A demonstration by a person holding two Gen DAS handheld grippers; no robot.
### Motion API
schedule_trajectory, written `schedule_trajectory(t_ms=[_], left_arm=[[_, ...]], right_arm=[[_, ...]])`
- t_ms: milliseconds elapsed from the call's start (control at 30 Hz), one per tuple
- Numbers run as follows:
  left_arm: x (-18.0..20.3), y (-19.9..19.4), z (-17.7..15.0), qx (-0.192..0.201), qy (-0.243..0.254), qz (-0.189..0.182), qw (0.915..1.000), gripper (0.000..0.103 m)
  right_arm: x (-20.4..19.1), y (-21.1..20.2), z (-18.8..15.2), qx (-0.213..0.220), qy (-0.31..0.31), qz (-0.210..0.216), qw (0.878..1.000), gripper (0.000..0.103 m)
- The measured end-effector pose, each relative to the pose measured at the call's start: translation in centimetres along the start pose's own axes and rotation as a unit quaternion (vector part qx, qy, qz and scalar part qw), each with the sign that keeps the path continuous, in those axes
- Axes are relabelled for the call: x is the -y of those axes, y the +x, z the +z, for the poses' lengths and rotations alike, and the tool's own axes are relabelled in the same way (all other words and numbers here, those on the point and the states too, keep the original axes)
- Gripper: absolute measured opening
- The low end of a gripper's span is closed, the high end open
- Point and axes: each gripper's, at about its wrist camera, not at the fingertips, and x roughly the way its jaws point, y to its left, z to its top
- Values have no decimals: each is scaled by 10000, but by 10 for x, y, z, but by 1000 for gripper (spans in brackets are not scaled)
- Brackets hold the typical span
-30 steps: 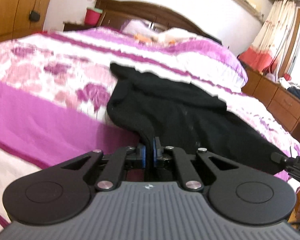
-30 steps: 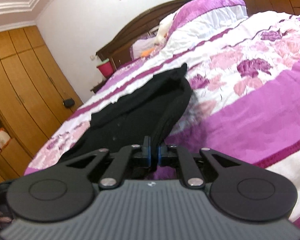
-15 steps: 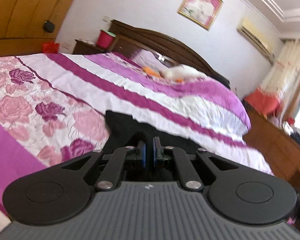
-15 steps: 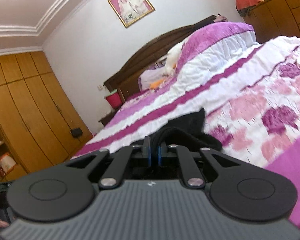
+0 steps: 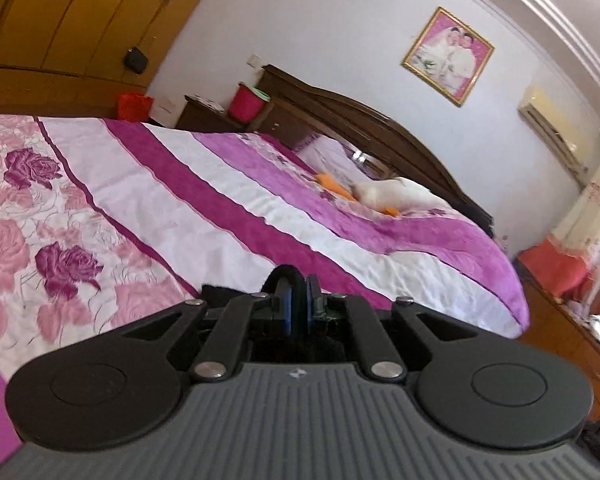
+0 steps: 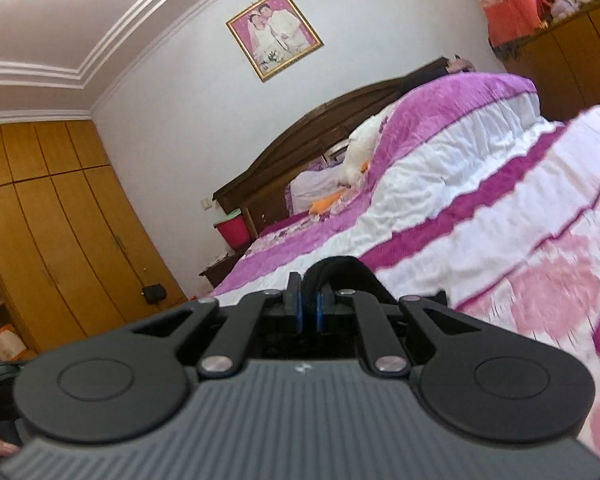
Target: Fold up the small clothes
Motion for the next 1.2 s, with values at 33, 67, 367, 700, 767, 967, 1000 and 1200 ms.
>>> schedule_trajectory(t_ms=[33,67,367,700,767,967,1000,1200], left_arm=[[1,9,0,-2,-23,50,10000,7],[1,20,2,-20,-44,100,9999,7],[5,115,14,-108,179,476,9986,7],[2,238,-15,-647,798,927,9904,8],[-3,261,-26,-807,963,1037,9866,8],[-19,305,-49,-1297,1259,1263,9754,9],[-22,308,-50,-1363,1265,1266,9744,9],[-23,294,-39,-1346,1280,1107,9763,48]], right_arm=[[-1,9,1,11,-65,-34,10000,9],[-2,18,2,12,-113,-57,9999,9],[5,90,0,-9,-456,-431,9980,9],[47,181,-40,-549,-471,-1004,9923,9],[56,195,-50,-722,-424,-1130,9901,9],[78,219,-74,-1258,-172,-1311,9832,13],[78,218,-73,-1255,-125,-1287,9836,14],[74,208,-58,-1206,-137,-1106,9864,35]])
